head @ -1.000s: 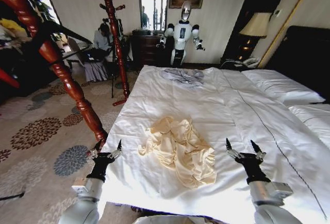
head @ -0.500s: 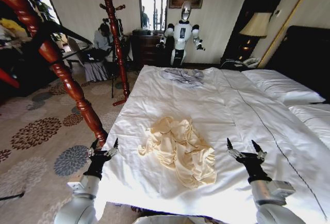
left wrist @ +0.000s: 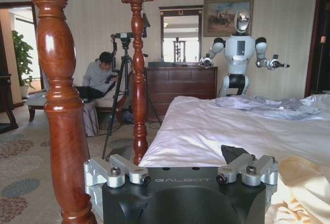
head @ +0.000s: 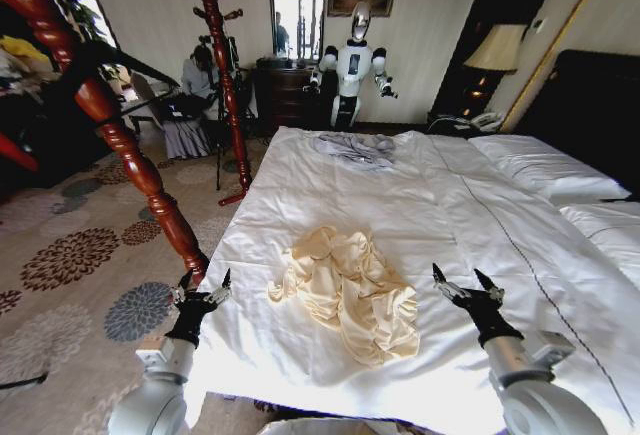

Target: Pick up the clothes from the bed and hang them on the clothes hanger.

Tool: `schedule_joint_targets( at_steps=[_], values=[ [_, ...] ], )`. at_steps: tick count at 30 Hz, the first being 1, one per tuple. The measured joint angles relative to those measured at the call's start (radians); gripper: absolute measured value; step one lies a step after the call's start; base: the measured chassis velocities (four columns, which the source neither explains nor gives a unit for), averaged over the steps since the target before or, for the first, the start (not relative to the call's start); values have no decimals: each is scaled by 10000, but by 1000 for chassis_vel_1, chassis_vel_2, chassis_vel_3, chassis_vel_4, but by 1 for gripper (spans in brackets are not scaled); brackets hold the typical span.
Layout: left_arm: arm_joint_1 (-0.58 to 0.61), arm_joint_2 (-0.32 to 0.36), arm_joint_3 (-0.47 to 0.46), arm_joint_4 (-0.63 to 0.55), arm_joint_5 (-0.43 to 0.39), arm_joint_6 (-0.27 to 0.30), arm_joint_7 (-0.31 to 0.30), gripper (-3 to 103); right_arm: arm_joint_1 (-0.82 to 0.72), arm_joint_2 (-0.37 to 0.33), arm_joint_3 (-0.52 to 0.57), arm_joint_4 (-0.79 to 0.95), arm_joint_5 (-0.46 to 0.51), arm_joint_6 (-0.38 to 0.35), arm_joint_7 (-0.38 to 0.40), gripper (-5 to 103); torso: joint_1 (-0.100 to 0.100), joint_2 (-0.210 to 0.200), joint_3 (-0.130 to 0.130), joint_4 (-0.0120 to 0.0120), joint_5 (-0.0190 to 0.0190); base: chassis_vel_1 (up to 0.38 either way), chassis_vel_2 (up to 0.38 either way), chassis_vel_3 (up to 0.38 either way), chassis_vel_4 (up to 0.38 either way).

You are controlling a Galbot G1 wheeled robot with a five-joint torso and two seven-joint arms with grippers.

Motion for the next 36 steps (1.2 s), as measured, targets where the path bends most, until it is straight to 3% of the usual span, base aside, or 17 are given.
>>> schedule_joint_targets(
  at_steps=[4, 5, 8, 11, 14, 29, 31, 32, 36],
  values=[
    [-237, -50, 18, 126, -35, 49, -27, 99, 515, -1181, -114, -466, 1294, -1184, 506, 100, 1, 0, 0, -7, -1, 0, 0, 0, 0],
    [-237, -50, 18, 126, -35, 49, -27, 99, 515, -1181, -114, -466, 1294, -1184, 506, 100, 1, 0, 0, -7, -1, 0, 0, 0, 0],
    [-218, -74, 59, 258, -26, 55, -29, 99, 1401, -2032, -471, -894, 2584, -1974, 993, 100, 0, 0, 0, -5, 1, 0, 0, 0, 0],
    [-222, -73, 90, 359, -18, 56, -30, 99, 2010, -2349, -813, -1120, 3120, -2207, 1153, 100, 0, 0, 0, 0, -2, 0, 0, 0, 0],
    [-220, -62, 159, 459, -2, 57, -34, 99, 3149, -2697, -1875, -1849, 3613, -2494, 1392, 100, 1, -1, 1, -3, -1, 0, 0, 0, 0],
    [-314, -714, 424, 703, 141, 69, -98, 99, 6589, -2258, -5461, -4250, 4190, -2728, 2056, 100, 0, 0, 0, -4, -1, 0, 0, 0, 0],
    [-254, -738, 356, 728, 130, 69, -114, 99, 7351, -2073, -5966, -4537, 5122, -2977, 2326, 100, -1, 0, 0, -3, -6, 0, 0, 0, 0],
    [-254, -738, 356, 728, 130, 69, -114, 99, 7351, -2073, -5966, -4537, 5122, -2977, 2326, 100, -1, 0, 0, -3, -6, 0, 0, 0, 0],
    [-244, -735, 267, 733, 86, 63, -124, 99, 8354, -1432, -6384, -5241, 7016, -3333, 3393, 100, 0, 0, 0, -1, -4, 0, 0, 0, 0]
  ],
)
